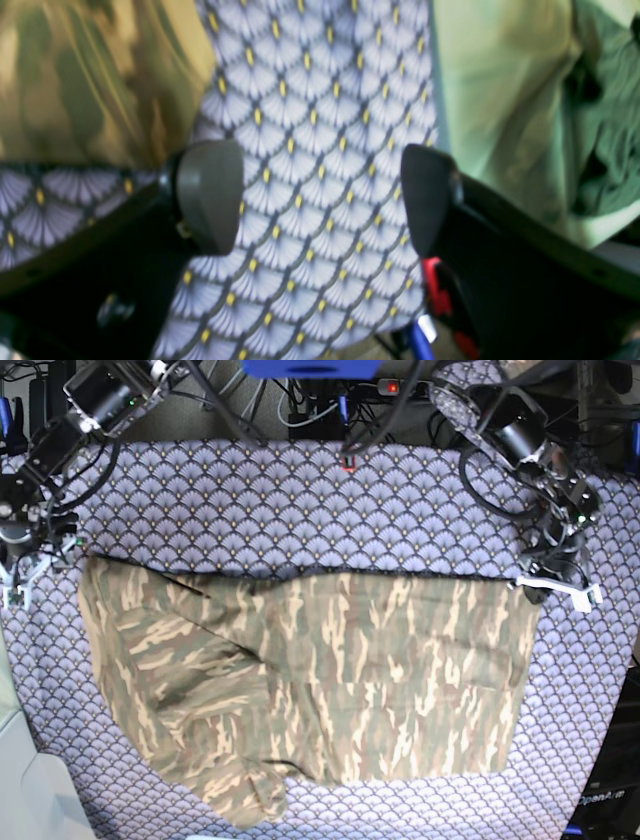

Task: Fold the T-shirt properly
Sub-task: 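Close both grippers on the corners of the shirt's folded edge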

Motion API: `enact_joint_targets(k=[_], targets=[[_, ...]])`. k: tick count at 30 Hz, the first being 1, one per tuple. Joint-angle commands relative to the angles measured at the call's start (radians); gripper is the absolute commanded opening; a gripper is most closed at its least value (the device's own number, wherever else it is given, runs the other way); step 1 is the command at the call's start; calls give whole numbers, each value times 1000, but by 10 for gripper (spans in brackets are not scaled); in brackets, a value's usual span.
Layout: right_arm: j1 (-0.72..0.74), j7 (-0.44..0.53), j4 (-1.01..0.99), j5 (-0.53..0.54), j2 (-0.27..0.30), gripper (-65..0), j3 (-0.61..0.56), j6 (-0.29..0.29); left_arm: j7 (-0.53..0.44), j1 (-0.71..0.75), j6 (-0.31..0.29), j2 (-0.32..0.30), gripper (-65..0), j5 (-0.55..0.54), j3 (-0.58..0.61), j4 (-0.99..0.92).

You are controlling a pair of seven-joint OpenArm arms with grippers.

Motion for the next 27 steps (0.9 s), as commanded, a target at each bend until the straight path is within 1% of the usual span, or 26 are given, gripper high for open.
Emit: enact_joint_targets(k=[1, 4, 6, 8, 11, 16, 19, 22, 25, 27], targets=[[15, 7, 11, 36, 15, -145, -6, -4, 36, -2, 8, -7, -650, 25, 1, 6], [12, -27, -9, 128, 29, -145, -10, -4, 62, -2, 8, -10, -650, 26, 1, 6], [15, -56, -18, 168, 42, -145, -10, -4, 90, -5, 8, -31, -650, 23, 4, 6], [34, -91, -26, 188, 48, -145, -34, -4, 101, -8, 8, -37, -650, 22, 4, 6], [49, -137, -52, 191, 57, -145, -71, -4, 101, -9, 8, -43, -650, 25, 6, 6], [98, -142, -112, 189, 57, -145, -80, -4, 101, -9, 8, -47, -650, 28, 7, 7], [121, -142, -153, 186, 58, -145, -80, -4, 101, -11, 8, -65, -650, 28, 7, 6], [141, -136, -219, 186, 85, -145, -80, -4, 101, -11, 8, -79, -650, 28, 7, 6], [155, -134, -254, 186, 89, -145, -80, -4, 101, -14, 8, -86, -650, 28, 7, 6], [155, -133, -263, 186, 103, -145, -80, -4, 101, -26, 8, -86, -650, 29, 15, 4]])
